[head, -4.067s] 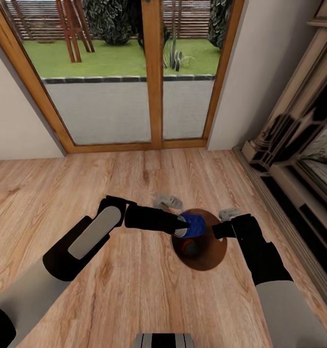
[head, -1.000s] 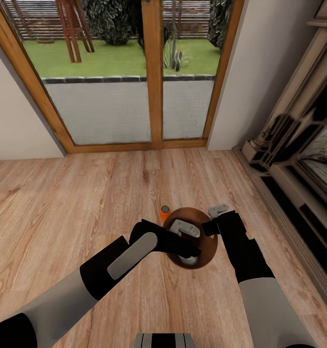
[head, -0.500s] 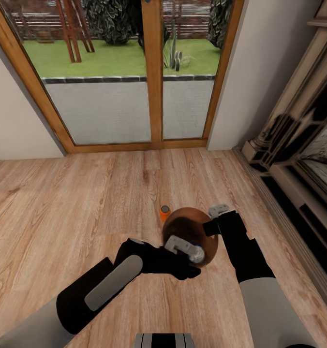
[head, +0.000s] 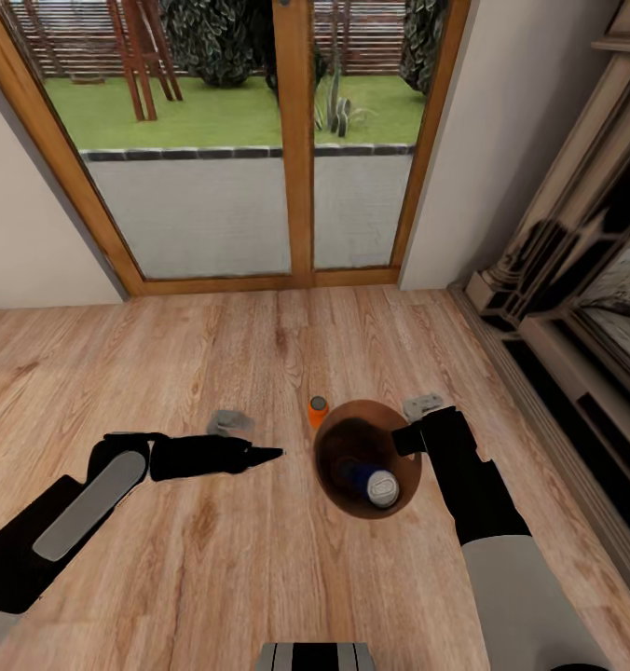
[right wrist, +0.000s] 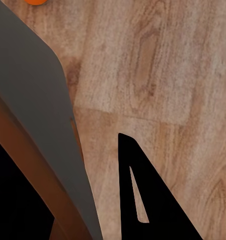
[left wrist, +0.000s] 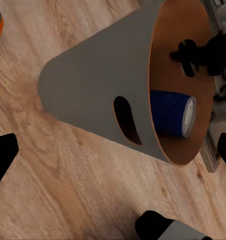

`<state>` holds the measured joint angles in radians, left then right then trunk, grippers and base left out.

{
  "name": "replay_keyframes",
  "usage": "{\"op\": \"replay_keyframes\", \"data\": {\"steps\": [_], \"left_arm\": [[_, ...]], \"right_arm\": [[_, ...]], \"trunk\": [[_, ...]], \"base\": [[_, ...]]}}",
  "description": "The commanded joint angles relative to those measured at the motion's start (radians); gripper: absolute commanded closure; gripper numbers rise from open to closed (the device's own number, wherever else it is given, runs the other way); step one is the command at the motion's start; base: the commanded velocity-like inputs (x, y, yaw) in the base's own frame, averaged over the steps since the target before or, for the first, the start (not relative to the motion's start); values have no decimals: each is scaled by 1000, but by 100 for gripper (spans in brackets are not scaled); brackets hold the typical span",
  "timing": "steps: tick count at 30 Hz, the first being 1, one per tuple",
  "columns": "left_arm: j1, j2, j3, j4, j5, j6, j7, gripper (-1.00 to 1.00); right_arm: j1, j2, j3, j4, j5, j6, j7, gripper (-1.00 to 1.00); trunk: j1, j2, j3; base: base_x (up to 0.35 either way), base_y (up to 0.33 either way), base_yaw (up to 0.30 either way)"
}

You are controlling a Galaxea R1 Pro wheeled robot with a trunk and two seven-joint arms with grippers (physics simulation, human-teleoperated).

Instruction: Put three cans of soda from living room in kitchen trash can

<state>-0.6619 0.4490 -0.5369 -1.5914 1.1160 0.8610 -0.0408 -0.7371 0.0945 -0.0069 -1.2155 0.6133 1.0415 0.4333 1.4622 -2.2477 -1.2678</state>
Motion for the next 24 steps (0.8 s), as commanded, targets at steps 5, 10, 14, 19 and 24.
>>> {"op": "replay_keyframes", "data": {"steps": [5,10,14,19,24], "left_arm": [[16,12,108,2,-88,-3,-28,-100],[26,11,131,5,-203,-50,-28,-100],[101,6,134,29,-371,-151,-27,-100],[159,5,130,63,-437,-256,-28,-100],[220,5,124,196,-458,-512,-33,-100]], "right_arm": [[0,-1,-3,-1,-9,6,11,100],[2,-8,-25,-2,-13,6,14,100],[6,-40,-108,-22,-10,6,23,100],[10,-145,-162,-96,-15,6,72,100],[56,-261,-282,-155,-16,6,232,100]], "trunk": [[0,0,-1],[0,0,-1],[0,0,-1],[0,0,-1],[0,0,-1]], "base": [[0,0,0],[0,0,0],[0,0,0],[0,0,0],[0,0,0]]}}
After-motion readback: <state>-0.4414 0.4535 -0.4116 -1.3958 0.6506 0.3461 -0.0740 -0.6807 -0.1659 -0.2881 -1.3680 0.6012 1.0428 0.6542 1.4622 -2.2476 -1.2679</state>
